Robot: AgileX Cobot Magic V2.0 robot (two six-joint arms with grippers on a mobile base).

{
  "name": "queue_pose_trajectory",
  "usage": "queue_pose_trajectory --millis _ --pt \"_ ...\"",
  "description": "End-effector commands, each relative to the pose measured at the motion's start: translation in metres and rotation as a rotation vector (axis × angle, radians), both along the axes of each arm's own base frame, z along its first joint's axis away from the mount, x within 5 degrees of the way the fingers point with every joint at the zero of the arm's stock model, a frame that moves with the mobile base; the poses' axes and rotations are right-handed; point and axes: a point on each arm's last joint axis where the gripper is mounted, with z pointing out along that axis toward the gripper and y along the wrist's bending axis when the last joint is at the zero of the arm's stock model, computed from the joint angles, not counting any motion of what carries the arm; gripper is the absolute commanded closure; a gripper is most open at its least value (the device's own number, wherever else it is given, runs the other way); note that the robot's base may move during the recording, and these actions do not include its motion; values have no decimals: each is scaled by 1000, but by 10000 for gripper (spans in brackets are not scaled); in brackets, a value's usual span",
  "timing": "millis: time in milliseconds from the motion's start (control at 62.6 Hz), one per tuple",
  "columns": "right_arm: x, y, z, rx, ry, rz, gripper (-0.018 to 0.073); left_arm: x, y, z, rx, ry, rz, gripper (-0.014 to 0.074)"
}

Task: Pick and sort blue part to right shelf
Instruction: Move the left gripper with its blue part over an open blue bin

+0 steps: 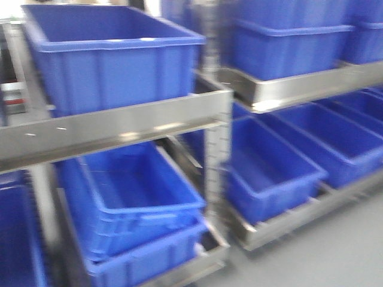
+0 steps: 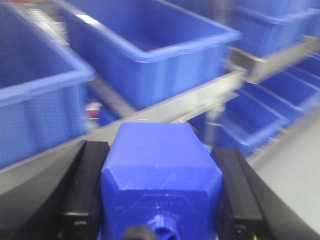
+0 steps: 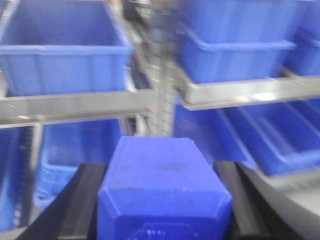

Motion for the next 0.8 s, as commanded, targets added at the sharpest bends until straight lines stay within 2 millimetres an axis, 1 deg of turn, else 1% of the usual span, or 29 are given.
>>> queue_pose_trajectory --millis 0,783 --pt "-5 -1 17 16 -131 7 295 -5 1 16 -33 -122 -15 281" --pt "-5 -1 17 16 -131 7 295 -5 1 16 -33 -122 -15 281"
